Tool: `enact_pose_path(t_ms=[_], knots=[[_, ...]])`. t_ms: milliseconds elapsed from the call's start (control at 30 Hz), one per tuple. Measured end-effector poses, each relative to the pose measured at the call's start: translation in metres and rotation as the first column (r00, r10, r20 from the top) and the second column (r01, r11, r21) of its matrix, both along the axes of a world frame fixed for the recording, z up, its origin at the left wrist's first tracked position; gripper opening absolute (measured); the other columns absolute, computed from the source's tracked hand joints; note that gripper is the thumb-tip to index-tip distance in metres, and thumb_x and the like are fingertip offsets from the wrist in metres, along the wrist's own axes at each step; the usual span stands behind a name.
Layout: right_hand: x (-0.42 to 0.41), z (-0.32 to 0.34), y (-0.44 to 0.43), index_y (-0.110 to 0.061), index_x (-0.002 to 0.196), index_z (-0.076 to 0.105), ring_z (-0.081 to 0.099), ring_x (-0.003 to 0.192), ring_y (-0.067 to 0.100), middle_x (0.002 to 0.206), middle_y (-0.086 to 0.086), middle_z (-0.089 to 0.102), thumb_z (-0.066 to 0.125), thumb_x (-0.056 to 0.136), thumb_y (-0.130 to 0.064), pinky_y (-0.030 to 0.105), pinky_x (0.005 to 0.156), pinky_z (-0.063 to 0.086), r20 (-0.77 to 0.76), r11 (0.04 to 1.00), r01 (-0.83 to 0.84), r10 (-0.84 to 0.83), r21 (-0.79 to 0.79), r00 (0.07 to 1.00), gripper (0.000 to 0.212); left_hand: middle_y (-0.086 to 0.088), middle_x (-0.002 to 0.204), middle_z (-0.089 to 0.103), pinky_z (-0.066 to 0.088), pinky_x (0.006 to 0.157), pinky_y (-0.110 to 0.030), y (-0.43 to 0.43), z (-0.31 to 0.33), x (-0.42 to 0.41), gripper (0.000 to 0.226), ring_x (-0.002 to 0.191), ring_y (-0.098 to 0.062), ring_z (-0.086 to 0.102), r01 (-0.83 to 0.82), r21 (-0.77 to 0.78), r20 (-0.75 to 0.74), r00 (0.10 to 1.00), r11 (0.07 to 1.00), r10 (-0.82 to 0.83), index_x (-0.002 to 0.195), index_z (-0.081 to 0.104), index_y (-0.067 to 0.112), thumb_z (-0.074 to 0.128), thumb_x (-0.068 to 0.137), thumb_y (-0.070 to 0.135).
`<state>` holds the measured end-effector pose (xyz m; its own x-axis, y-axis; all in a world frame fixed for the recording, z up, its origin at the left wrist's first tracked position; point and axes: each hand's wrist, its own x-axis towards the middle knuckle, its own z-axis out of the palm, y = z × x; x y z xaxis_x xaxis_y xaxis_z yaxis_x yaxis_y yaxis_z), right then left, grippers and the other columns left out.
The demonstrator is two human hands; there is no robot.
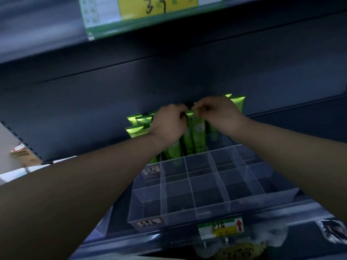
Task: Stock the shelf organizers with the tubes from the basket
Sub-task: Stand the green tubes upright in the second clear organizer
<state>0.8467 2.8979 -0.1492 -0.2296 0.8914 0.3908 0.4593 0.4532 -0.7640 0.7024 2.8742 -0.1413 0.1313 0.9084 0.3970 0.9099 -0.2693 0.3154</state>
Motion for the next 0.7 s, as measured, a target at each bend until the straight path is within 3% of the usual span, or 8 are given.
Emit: enact_pose_path(t_ms=[100, 267, 400, 467, 567, 700], knots=[[-0.002, -0.008, 0.001, -0.018, 0.090, 0.071, 0.050, 0.067, -0.004, 0.073, -0.013, 0.057, 0.060, 0.085, -0.005, -0.002, 0.058, 0.034, 0.012, 1.000, 0.013, -0.013, -0.001, 1.000, 0.018, -0.010, 0.106, 0.069, 0.050, 0.080, -0.031, 0.002, -0.003, 0.000, 0.032, 0.096, -0.027, 0.063, -0.014, 0.010, 0.012, 1.000, 1.000, 0.014, 0.110, 0.067, 0.014, 0.047, 0.086, 0.005], [-0.004, -0.011, 0.001, -0.011, 0.097, 0.071, 0.054, 0.086, 0.006, 0.088, -0.005, 0.062, 0.054, 0.087, -0.001, 0.007, 0.064, 0.038, 0.007, 1.000, 0.019, -0.018, -0.015, 1.000, 0.022, -0.007, 0.112, 0.068, 0.047, 0.085, -0.025, 0.004, -0.004, -0.003, 0.031, 0.101, -0.022, 0.063, -0.030, -0.001, 0.017, 0.999, 1.000, 0.030, 0.113, 0.066, 0.015, 0.047, 0.089, 0.007], [-0.007, -0.009, -0.004, -0.009, 0.103, 0.068, 0.058, 0.096, 0.010, 0.101, 0.000, 0.066, 0.052, 0.085, 0.003, 0.018, 0.085, 0.043, 0.040, 1.000, 0.023, -0.023, -0.002, 0.999, 0.026, -0.009, 0.111, 0.069, 0.050, 0.086, -0.031, -0.001, -0.003, -0.006, 0.030, 0.099, -0.023, 0.064, 0.001, 0.004, 0.006, 1.000, 1.000, -0.001, 0.117, 0.063, 0.015, 0.047, 0.092, 0.012], [-0.009, -0.008, -0.008, -0.008, 0.107, 0.066, 0.059, 0.101, 0.014, 0.107, 0.003, 0.066, 0.054, 0.084, 0.003, 0.018, 0.088, 0.042, 0.051, 1.000, 0.017, -0.017, 0.004, 0.999, 0.028, -0.010, 0.108, 0.069, 0.051, 0.083, -0.034, -0.004, -0.001, -0.005, 0.029, 0.096, -0.024, 0.064, 0.014, 0.016, 0.010, 1.000, 1.000, -0.014, 0.117, 0.062, 0.015, 0.046, 0.092, 0.015], [-0.010, -0.006, -0.015, -0.011, 0.118, 0.060, 0.054, 0.112, 0.018, 0.119, 0.005, 0.061, 0.057, 0.083, -0.001, 0.017, 0.090, 0.036, 0.153, 0.997, 0.042, -0.051, 0.060, 0.987, 0.037, -0.012, 0.114, 0.065, 0.050, 0.084, -0.036, -0.012, 0.001, -0.005, 0.031, 0.100, -0.029, 0.062, 0.037, 0.021, -0.041, 0.999, 0.999, -0.036, 0.122, 0.056, 0.015, 0.045, 0.093, 0.017], [-0.010, -0.006, -0.029, -0.016, 0.134, 0.048, 0.039, 0.129, 0.022, 0.141, 0.004, 0.044, 0.061, 0.083, -0.014, 0.028, 0.105, 0.032, 0.336, 0.987, 0.047, -0.097, 0.152, 0.937, 0.053, -0.013, 0.126, 0.054, 0.041, 0.090, -0.032, -0.025, 0.002, -0.010, 0.045, 0.111, -0.029, 0.053, 0.046, -0.002, -0.200, 0.979, 0.999, -0.046, 0.136, 0.041, 0.014, 0.047, 0.092, 0.020]])
